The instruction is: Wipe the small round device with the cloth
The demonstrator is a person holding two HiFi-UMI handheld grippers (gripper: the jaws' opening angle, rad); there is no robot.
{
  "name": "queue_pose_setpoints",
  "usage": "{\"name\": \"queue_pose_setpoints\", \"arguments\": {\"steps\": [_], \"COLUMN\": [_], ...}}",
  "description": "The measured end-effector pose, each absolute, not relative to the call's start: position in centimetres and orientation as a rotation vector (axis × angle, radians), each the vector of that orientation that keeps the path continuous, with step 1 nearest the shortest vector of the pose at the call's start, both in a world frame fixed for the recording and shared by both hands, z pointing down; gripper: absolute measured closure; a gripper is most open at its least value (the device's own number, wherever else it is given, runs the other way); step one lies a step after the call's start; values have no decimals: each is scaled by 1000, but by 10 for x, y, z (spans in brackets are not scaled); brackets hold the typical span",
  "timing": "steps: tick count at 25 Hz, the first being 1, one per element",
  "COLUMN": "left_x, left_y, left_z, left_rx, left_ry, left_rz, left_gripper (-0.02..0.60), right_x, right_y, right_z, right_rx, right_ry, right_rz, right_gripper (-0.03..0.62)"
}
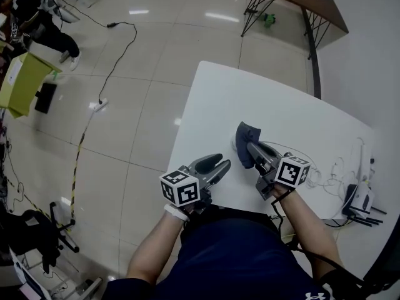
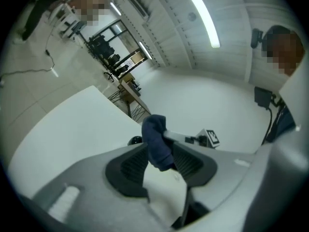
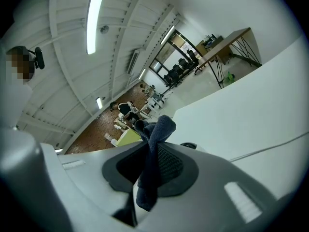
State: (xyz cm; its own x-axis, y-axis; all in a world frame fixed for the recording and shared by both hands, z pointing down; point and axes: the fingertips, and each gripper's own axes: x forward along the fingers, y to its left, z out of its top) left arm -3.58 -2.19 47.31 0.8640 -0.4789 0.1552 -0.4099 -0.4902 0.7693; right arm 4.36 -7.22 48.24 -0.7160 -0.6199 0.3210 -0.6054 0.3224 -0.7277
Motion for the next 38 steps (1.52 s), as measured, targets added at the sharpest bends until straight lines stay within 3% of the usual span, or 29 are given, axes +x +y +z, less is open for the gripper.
{"name": "queue_pose_setpoints", "arguments": {"steps": [18, 31, 38], "left_x": [41, 33, 26], "left_y": [-52, -59, -59], "left_z": [511, 542, 538], "left_rx": [2419, 2382, 2385], "left_ry": [-916, -1019, -1041], "left_rz": [588, 773, 709], "left_gripper": [446, 446, 439], "right_x": [112, 120, 129], "right_y": [-88, -77, -79], "right_z": [529, 624, 597], "right_rx": [-1018, -1166, -1216], "right_ry": [2140, 2187, 2173], "right_rz": [-1615, -1806, -1747], "right_gripper": [537, 537, 537]}}
